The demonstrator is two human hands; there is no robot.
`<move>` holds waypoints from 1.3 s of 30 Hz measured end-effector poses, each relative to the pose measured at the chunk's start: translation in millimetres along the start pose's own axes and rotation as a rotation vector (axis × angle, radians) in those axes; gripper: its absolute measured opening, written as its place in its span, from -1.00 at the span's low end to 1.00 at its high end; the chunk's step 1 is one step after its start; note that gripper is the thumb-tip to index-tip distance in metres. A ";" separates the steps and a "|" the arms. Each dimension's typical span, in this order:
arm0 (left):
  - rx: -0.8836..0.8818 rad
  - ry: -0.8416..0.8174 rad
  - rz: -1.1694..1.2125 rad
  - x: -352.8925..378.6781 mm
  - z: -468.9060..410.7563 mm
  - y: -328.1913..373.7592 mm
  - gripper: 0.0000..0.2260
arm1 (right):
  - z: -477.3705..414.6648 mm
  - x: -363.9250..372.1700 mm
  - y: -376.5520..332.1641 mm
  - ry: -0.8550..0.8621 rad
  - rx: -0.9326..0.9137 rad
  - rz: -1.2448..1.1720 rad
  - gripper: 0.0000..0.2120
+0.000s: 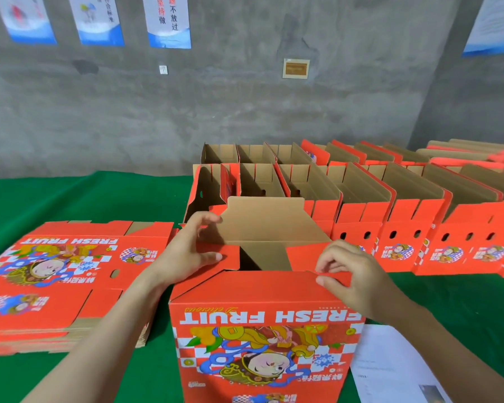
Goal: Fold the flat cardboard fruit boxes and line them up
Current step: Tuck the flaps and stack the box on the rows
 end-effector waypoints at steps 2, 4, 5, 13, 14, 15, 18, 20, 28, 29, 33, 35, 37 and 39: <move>-0.008 0.027 0.066 -1.4 2.2 1.0 -0.46 | -1.3 -2.9 6.4 0.025 0.111 -0.174 -0.79; 0.008 0.013 0.050 -1.9 3.5 4.8 -0.58 | -1.8 -6.2 12.1 0.069 0.231 -0.353 -0.75; 0.014 -0.006 0.024 -1.1 4.0 6.6 -0.65 | -2.4 -7.9 14.3 0.106 0.268 -0.401 -0.76; -0.190 -0.111 0.037 2.5 0.7 3.6 -0.97 | -20.1 -2.1 40.0 -0.035 0.601 -0.248 -0.69; -0.204 -0.127 -0.040 4.3 -1.5 2.3 -0.90 | -23.4 0.7 42.1 -0.109 0.649 -0.232 -0.58; -0.224 -0.141 -0.105 6.1 -3.1 3.6 -0.82 | -27.4 2.9 42.8 -0.163 0.674 -0.179 -0.48; -0.325 -0.172 -0.274 9.4 -7.2 5.3 -0.56 | -37.4 8.6 43.3 -0.266 0.682 0.043 -0.27; -0.377 -0.202 -0.380 12.0 -7.4 4.1 -0.33 | -40.5 10.1 43.6 -0.316 0.702 0.085 -0.24; -0.421 -0.264 -0.635 24.7 -8.2 7.4 -0.18 | -41.5 13.1 43.5 -0.303 0.712 0.220 -0.30; -0.415 -0.250 -0.654 25.2 -7.8 8.0 -0.19 | -41.9 13.9 43.0 -0.297 0.706 0.235 -0.29; -0.381 -0.225 -0.659 24.6 -7.3 8.6 -0.24 | -41.2 17.1 41.8 -0.289 0.682 0.252 -0.29; -0.346 -0.195 -0.563 19.6 -6.0 11.3 -0.32 | -38.9 14.7 42.1 -0.290 0.674 0.212 -0.30; -0.323 -0.052 -0.228 10.7 -1.7 11.2 -0.45 | -32.9 11.3 44.7 -0.263 0.671 0.071 -0.34; -0.381 0.172 0.219 0.4 8.7 8.0 -0.56 | -22.6 8.8 46.3 -0.205 0.657 -0.073 -0.40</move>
Point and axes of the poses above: each hand's wrist, its own z-axis away from the middle knuckle, its own x-axis out of the palm, y = z × x, the point moved 4 cm from there along -z, towards the middle knuckle, and after that the axes turned 5 degrees about -y, right-handed, at the moved point
